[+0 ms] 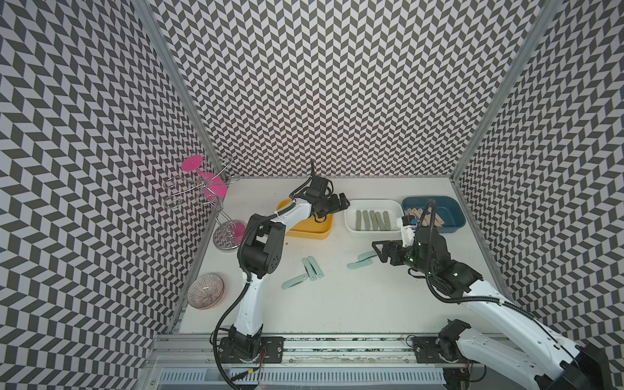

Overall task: Place the fruit knives into the storage box by color
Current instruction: Move the storage box to the center of the board.

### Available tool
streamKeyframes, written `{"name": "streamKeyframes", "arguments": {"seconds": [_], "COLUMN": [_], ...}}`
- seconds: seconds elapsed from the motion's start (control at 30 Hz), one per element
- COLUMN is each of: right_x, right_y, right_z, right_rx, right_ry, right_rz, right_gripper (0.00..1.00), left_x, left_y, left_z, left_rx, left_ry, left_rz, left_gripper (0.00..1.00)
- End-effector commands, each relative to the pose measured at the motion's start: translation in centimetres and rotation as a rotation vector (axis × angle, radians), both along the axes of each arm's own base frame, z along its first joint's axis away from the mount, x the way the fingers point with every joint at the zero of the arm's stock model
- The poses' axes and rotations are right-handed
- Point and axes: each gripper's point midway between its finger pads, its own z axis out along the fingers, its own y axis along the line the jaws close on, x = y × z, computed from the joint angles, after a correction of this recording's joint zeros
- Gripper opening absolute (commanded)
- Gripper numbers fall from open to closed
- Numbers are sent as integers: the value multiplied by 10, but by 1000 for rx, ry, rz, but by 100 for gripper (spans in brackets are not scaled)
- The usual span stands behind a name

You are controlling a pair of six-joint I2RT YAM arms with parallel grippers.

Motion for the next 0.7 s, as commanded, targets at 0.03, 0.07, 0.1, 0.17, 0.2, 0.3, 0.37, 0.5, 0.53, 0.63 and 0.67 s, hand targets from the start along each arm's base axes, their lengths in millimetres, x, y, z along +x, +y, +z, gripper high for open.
{"name": "streamKeyframes", "arguments": {"seconds": [0.03,0.07,0.1,0.17,0.2,0.3,0.37,0.5,0.53,0.63,0.67], "right_x": [-2,-2,-3,-3,-3,-3,-3,-4,-4,-3,-3], "right_y": [-4,-5,-6,-7,-7,-7,-8,-7,-7,-6,-5], "right_z": [5,5,5,6,7,7,7,7,6,4,4], "right_rx": [-13,-16,-18,-20,-20,-24,-24,-23,-24,-25,-21], "right_ry": [-32,-32,-32,-31,-32,-31,-29,-28,-26,-19,-17], "right_rz": [-9,-9,-12,-15,-16,-17,-17,-16,-15,-11,-9], "right_gripper": [87,87,87,87,87,87,87,87,87,87,87], "left_x": [12,14,15,17,18,19,21,23,22,21,20], "left_y": [-22,-24,-26,-30,-32,-38,-40,-44,-45,-45,-44], "left_z": [16,17,17,18,19,23,25,30,32,41,44], "left_rx": [-101,-113,-122,-143,-154,-191,-207,-228,-234,-242,-241], "left_ry": [-33,-34,-34,-32,-34,-38,-38,-46,-49,-60,-63], "left_rz": [-6,-6,-6,-5,-4,-7,-7,-12,-18,-34,-39], "left_gripper": [100,100,100,100,100,100,100,100,100,100,100]}}
